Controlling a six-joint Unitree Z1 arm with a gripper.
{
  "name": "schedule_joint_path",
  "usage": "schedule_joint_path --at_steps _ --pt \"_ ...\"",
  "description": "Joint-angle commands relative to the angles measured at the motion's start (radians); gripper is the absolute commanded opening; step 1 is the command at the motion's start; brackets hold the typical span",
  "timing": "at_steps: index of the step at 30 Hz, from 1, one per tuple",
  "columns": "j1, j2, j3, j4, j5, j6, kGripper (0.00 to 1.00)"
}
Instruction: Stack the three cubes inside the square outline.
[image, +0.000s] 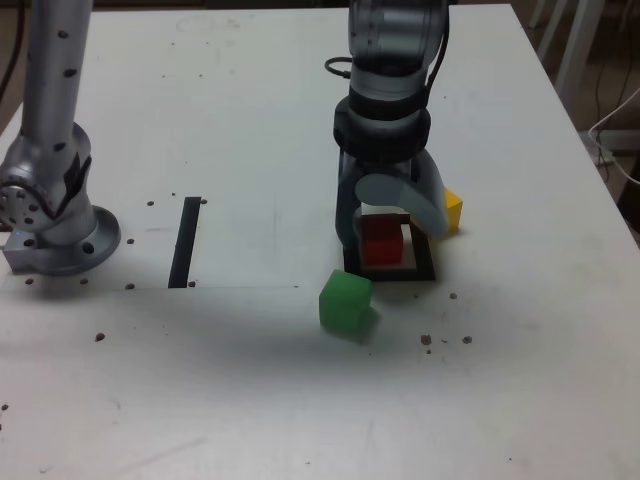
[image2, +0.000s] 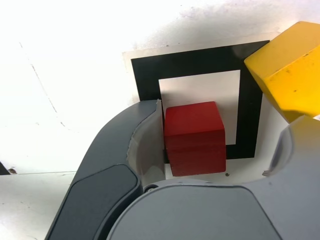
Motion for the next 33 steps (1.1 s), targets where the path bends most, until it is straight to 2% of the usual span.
schedule_joint_path --at_steps 1,7,13,17,29,33 --pt "0.001 -0.017 -0.012 0.017 0.002 -0.002 1.0" --pt "0.001 -0.044 -0.067 0.134 0.023 -0.007 1.0" --pt "0.006 -0.059 -0.171 0.278 0.107 0.039 1.0" --pt "0.032 -0.049 -0.234 0.317 0.148 0.185 1.0" --pt "0.068 -0.005 -0.308 0.308 0.2 0.643 1.0" --pt "0.059 0.014 -0.327 0.305 0.226 0.738 1.0"
